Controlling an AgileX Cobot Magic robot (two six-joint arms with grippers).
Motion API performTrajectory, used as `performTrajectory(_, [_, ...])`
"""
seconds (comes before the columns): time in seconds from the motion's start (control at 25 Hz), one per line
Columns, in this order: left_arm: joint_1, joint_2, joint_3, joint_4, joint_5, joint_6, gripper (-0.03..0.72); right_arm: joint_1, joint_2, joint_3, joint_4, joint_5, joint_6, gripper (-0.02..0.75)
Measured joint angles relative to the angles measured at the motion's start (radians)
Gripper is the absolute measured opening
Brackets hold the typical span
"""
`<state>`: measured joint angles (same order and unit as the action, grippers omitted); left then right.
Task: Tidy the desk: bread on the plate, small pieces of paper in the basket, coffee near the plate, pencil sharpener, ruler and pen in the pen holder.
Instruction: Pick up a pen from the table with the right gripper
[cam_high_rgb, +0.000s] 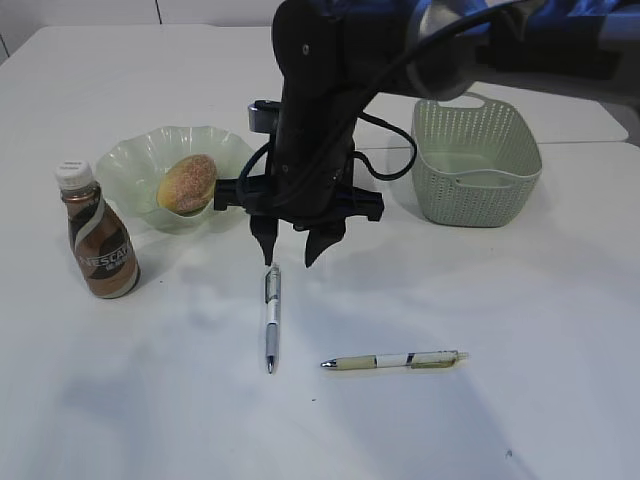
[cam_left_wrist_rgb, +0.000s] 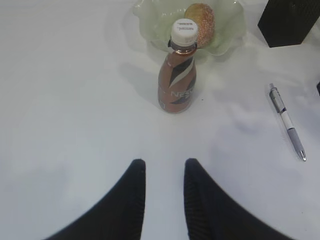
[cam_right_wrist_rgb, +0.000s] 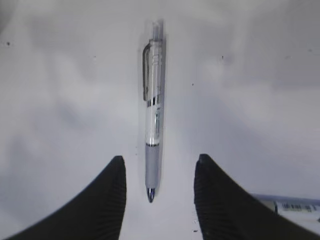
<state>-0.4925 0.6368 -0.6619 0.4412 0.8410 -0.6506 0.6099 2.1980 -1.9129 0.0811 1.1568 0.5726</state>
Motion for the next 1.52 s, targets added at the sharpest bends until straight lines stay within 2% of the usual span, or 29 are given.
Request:
performTrajectory(0.2, [0.000,0.000,0.000,-0.002,-0.004,0.000,0.178,0.000,0.100,-0.145,-0.030,0.061,0.016,0.365])
performTrajectory(0.44, [0.000,0.000,0.000,-0.002,-0.014,0.000,0.178,0.000,0.200,-0.265,-0.030,0.065,0.017,0.365])
performTrajectory(1.52, [0.000,0.000,0.000,0.000,-0.021,0.000,0.178,0.022,0.301,-0.275,-0.055,0.067,0.018,0.365])
